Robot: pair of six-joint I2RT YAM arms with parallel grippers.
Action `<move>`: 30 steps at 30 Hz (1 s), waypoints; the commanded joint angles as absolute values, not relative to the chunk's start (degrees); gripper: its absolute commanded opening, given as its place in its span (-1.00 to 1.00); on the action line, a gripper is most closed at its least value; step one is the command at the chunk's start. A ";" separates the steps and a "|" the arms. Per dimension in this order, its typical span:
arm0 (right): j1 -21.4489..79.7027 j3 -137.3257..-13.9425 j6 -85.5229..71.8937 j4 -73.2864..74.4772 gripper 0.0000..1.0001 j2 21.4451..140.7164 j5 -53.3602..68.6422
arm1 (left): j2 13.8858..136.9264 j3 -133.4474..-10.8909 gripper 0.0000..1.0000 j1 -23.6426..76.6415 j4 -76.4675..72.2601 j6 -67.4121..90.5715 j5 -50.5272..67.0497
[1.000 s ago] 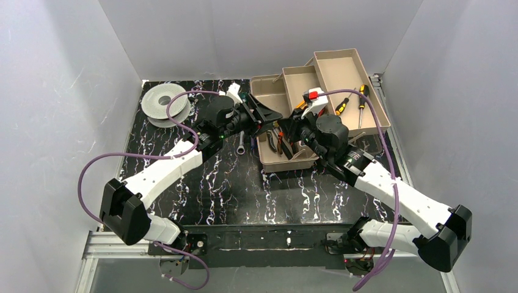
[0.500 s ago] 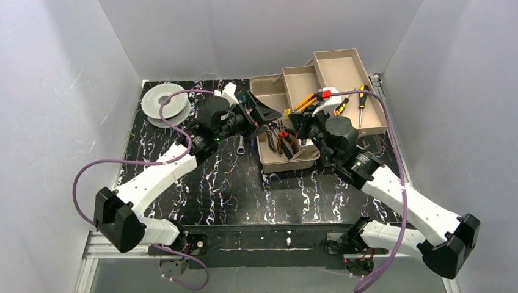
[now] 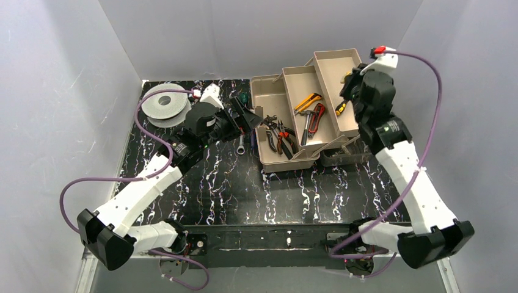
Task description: Pack the tool kit
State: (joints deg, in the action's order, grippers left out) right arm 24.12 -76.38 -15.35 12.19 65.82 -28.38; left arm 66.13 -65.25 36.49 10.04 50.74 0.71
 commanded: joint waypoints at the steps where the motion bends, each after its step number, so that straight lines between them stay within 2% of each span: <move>1: 15.23 -82.07 -21.44 15.31 -0.97 70.85 -19.27 | 67.41 -65.11 0.97 36.33 14.28 44.40 -2.46; 5: 7.83 -86.50 -25.45 16.09 -0.94 76.81 -9.84 | 68.92 -66.16 0.96 36.30 16.79 41.91 -4.68; 6: 6.20 -87.93 -26.34 17.26 -0.59 78.43 -6.45 | 69.24 -66.00 0.96 36.38 16.93 41.51 -5.12; 7: 4.71 -89.80 -27.34 19.37 -0.05 79.81 -3.78 | 69.52 -65.91 0.97 36.32 17.15 41.08 -5.68; 8: 3.32 -92.16 -28.89 21.87 0.34 81.20 -2.19 | 69.82 -65.82 0.97 36.35 17.39 40.77 -6.29; 9: 2.47 -93.21 -29.21 23.79 0.42 82.01 -1.33 | 70.13 -65.78 0.96 36.33 17.68 40.38 -6.92; 13: 1.50 -89.29 -29.34 22.19 0.50 79.28 -0.41 | 72.84 -66.20 0.97 36.29 19.90 39.96 -10.04; 23: 1.52 -78.06 -31.18 18.70 0.49 66.96 2.53 | 86.12 -70.09 0.96 36.09 21.42 38.95 -9.44; 30: 1.51 -70.84 -31.95 17.05 0.45 59.21 1.19 | 96.42 -73.37 0.74 36.12 17.85 38.20 -6.61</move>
State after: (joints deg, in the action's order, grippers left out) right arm 1.52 -73.12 -31.16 19.90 62.19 0.89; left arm 93.91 -70.74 36.47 19.25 39.64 -7.90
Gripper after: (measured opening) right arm 0.735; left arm 0.910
